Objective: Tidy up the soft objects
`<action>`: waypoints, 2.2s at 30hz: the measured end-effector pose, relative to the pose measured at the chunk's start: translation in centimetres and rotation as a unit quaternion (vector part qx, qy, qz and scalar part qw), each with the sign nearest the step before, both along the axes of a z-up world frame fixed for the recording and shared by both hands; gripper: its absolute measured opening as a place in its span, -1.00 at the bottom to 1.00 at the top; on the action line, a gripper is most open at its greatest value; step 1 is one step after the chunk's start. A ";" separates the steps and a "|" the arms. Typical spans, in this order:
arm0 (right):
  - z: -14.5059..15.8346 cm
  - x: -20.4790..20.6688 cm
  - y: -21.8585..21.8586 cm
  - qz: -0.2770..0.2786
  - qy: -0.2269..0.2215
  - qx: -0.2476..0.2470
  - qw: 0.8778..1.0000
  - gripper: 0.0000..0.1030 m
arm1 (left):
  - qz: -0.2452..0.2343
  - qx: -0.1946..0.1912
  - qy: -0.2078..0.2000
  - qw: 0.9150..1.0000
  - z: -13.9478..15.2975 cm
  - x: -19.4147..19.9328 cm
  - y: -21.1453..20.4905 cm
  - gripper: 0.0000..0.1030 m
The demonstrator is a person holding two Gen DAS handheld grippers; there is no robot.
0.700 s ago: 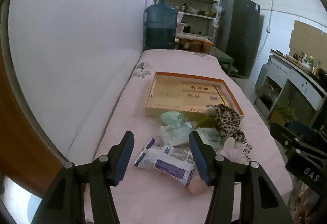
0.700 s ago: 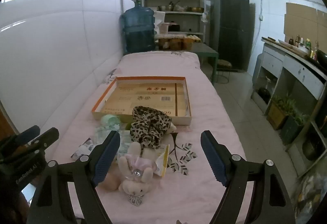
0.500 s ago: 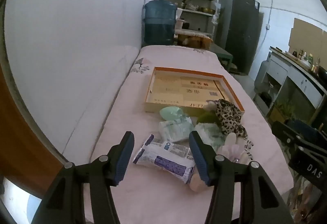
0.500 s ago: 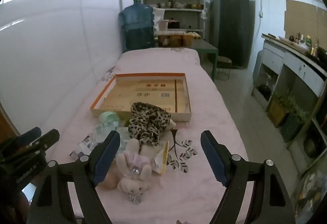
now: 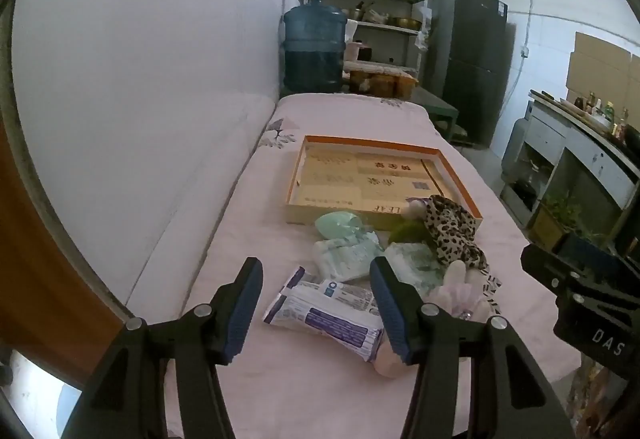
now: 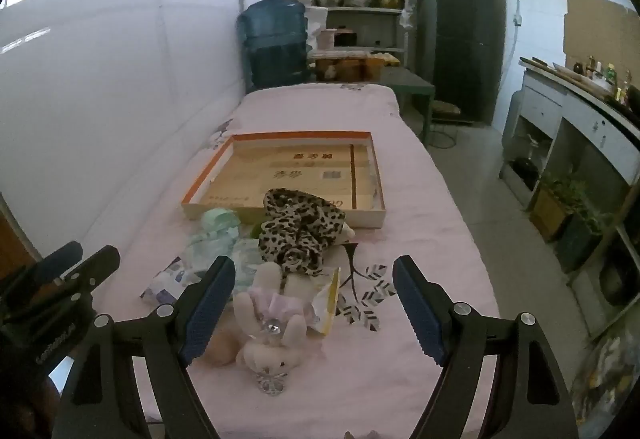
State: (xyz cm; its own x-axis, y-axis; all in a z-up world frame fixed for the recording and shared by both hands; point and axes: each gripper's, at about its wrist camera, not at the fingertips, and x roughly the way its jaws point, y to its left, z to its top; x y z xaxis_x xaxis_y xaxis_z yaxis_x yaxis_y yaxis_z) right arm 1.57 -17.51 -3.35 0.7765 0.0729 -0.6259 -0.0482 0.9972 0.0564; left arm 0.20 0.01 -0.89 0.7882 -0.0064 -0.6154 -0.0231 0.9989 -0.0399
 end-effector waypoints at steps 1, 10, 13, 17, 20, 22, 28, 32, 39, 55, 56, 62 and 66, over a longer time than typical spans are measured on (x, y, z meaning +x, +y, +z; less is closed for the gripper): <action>0.0 0.0 0.0 0.001 0.000 0.000 1.000 0.59 | 0.000 0.001 -0.001 1.000 0.0 0.1 0.0 0.09; -0.2 0.1 0.4 0.004 0.002 0.000 1.000 0.59 | 0.001 0.000 -0.003 1.000 0.0 0.0 0.2 0.09; -0.3 0.1 0.4 0.004 0.003 0.001 1.000 0.59 | 0.000 0.000 -0.003 1.000 -0.1 0.0 0.1 0.09; -0.5 0.2 0.4 0.005 0.005 0.003 1.000 0.59 | 0.001 0.001 -0.003 1.000 0.0 0.0 0.1 0.09; -0.6 0.2 0.4 0.006 0.005 0.004 1.000 0.59 | 0.001 0.000 -0.003 1.000 0.0 0.0 0.1 0.09; -0.6 0.3 0.4 0.007 0.005 0.004 1.000 0.59 | 0.000 0.000 -0.003 1.000 0.0 0.1 0.1 0.09; -1.0 0.4 0.5 0.009 0.010 0.008 1.000 0.59 | 0.001 0.000 -0.003 1.000 -0.1 0.0 0.0 0.09; -1.0 0.6 0.5 0.009 0.012 0.010 1.000 0.59 | 0.002 -0.002 -0.001 1.000 -0.3 0.1 0.2 0.09; -1.2 0.8 0.5 0.012 0.014 0.013 1.000 0.59 | 0.002 -0.002 0.001 1.000 -0.5 0.1 0.2 0.09; -1.4 0.9 0.6 0.013 0.017 0.015 1.000 0.59 | 0.003 -0.003 0.002 1.000 -0.7 0.3 0.3 0.09; -1.3 0.9 0.6 0.013 0.017 0.015 1.000 0.59 | 0.003 -0.004 0.002 1.000 -0.7 0.3 0.3 0.09; -1.4 0.9 0.6 0.013 0.017 0.015 1.000 0.59 | 0.003 -0.004 0.003 1.000 -0.7 0.3 0.3 0.09; -1.4 0.9 0.6 0.013 0.017 0.015 1.000 0.59 | 0.003 -0.004 0.003 1.000 -0.7 0.3 0.3 0.09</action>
